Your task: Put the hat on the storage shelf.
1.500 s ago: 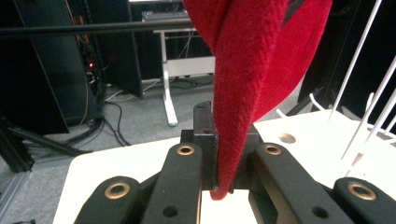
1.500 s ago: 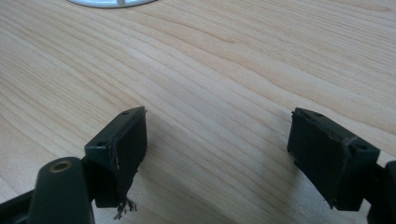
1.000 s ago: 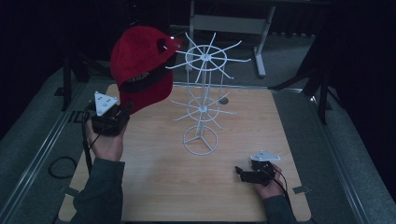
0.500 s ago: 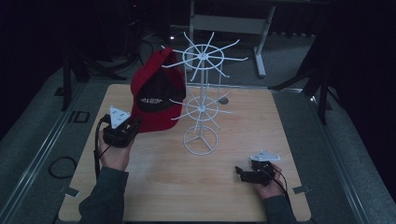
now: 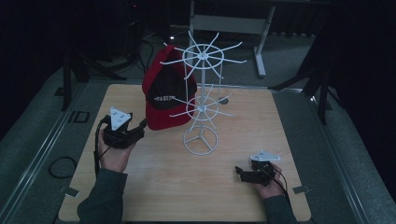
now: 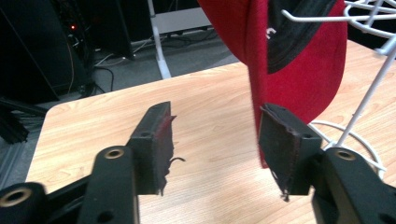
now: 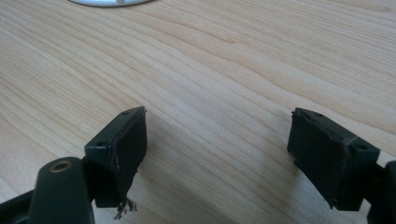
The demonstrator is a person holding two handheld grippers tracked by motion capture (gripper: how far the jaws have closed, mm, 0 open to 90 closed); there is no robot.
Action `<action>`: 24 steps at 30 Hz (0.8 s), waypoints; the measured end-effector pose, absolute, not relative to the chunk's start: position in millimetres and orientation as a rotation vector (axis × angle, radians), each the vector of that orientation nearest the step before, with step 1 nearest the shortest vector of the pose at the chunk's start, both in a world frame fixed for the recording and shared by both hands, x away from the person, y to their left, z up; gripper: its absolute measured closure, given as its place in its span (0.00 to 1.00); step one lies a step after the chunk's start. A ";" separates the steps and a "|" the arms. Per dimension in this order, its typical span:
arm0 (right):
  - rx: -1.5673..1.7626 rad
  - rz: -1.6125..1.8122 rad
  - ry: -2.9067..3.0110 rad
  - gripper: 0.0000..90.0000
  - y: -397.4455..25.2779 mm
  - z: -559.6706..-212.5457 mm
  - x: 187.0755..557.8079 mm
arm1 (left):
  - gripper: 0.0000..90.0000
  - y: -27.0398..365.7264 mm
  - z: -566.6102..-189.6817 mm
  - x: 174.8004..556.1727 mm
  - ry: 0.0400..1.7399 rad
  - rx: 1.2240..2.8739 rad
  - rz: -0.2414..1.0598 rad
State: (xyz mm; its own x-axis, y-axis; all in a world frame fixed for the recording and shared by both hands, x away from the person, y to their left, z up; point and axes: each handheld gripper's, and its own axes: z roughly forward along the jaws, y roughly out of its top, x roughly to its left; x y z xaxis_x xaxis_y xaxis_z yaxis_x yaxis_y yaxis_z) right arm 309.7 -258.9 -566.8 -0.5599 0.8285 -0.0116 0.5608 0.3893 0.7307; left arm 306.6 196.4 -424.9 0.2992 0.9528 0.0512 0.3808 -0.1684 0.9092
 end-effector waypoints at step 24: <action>1.209 0.982 2.278 0.22 -258.6 -566.8 309.4 | 0.39 196.8 -450.5 305.7 1.163 1.711 0.688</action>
State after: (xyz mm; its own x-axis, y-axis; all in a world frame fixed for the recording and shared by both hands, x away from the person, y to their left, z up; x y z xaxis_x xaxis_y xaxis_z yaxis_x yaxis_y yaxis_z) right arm 309.4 -258.6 -566.8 -0.5576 0.8301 -0.0073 0.5647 0.3858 0.7296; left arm 305.7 196.8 -450.5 0.3961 0.9170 -0.0480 0.3991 -0.1248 0.9084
